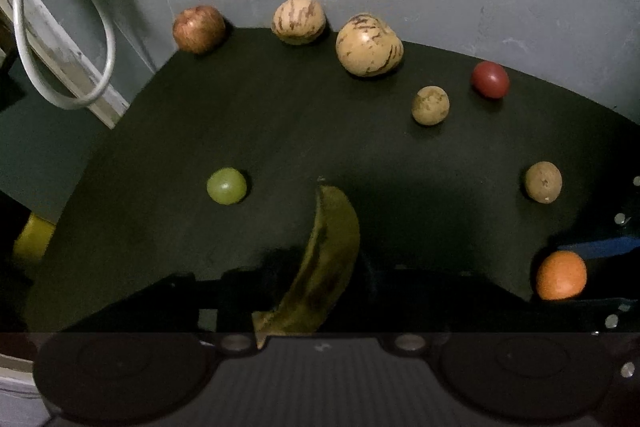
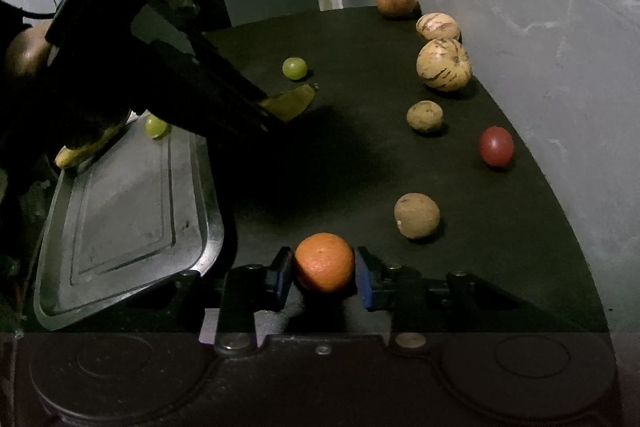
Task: Organize fruits
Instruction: 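Grasp the small banana with the left tool while the right tool grasps the orange, then lower the banana and orange into the tray and open both tools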
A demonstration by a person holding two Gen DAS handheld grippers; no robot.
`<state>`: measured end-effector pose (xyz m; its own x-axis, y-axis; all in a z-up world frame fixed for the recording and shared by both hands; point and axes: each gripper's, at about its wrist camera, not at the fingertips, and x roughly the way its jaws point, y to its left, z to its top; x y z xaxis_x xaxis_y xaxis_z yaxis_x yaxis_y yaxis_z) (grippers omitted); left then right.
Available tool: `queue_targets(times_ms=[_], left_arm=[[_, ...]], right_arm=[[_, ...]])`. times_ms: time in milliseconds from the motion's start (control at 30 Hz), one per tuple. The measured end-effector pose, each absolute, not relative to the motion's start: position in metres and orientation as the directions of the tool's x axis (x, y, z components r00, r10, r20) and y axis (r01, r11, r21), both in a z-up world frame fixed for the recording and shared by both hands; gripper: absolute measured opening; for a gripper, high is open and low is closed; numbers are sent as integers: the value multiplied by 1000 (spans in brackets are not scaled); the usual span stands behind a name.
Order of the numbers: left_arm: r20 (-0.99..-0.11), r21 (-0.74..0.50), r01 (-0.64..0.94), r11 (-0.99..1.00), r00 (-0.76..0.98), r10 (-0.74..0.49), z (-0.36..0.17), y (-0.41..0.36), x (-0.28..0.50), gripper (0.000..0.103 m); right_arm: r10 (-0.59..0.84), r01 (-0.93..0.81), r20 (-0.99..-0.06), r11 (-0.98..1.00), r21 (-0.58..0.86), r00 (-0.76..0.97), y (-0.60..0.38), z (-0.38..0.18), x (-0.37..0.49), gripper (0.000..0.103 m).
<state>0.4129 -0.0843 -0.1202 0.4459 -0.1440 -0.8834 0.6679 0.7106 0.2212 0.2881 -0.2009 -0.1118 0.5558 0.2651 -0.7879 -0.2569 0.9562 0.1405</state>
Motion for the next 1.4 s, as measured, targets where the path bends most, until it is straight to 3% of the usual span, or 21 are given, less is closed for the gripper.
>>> queue_targets(times_ms=[200,800,1133,1400], left_arm=[[-866,248,648,720,481,-134,-106,-91,409,33],[-806,119,556,823,538,-247,-50,-55,372,30],[-762,-31,456,889,565,-316,-7,28,340,31],[-769,-115,354,928,559,-308,-15,112,312,31]], right_arm=[[269,-247,-778,957,151,568,-206,-103,282,35],[270,-260,-737,957,132,619,-180,-70,271,35],[281,-310,-719,946,96,636,-121,-48,257,35],[292,-327,-724,940,97,625,-74,-60,266,34]])
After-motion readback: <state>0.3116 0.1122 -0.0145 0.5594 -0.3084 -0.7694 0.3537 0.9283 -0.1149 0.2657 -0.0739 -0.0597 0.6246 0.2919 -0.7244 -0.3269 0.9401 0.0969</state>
